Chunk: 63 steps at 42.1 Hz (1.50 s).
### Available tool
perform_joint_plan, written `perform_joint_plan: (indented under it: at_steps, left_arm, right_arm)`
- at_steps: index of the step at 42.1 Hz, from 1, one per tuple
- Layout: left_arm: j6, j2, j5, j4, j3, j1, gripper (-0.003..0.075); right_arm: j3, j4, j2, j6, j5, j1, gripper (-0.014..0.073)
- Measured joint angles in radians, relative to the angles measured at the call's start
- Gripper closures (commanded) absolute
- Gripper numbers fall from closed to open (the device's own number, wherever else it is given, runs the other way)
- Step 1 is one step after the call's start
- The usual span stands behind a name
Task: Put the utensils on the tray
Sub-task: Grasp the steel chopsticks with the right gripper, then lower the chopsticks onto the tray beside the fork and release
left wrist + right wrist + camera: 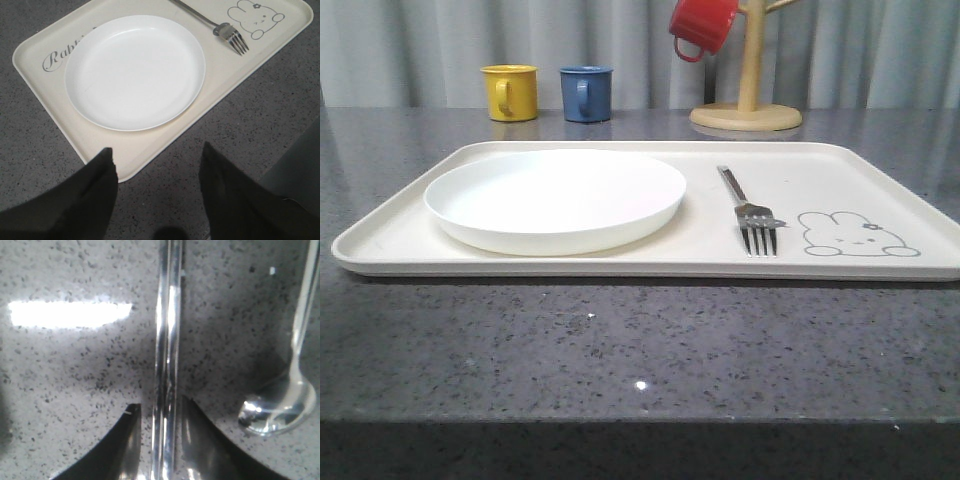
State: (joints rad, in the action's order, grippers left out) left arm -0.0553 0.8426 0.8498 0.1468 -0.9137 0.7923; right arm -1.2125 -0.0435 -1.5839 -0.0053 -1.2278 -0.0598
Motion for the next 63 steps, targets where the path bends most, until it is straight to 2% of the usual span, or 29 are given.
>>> perform_joint_plan:
  at_steps: [20,30,41,47,63]
  left_arm:
    - [0.0,0.0,0.0,0.0,0.0,0.0,0.0365]
    - [0.0,0.0,0.0,0.0,0.0,0.0,0.0365]
    - [0.0,0.0,0.0,0.0,0.0,0.0,0.0365]
    - [0.0,0.0,0.0,0.0,0.0,0.0,0.0365]
    - [0.0,0.0,0.0,0.0,0.0,0.0,0.0365]
  right_arm:
    - [0.0,-0.003,-0.024,-0.003,0.001,0.0,0.0358]
    - [0.0,-0.003,-0.024,-0.003,0.001,-0.002,0.0535]
    - [-0.022,-0.005,-0.024,-0.003,0.001,-0.002,0.0538]
    - [-0.087,-0.061,-0.018,-0.006,0.001,0.003,0.0538]
    - [-0.152,-0.279,-0.012,0.019,-0.001,0.212,0.0538]
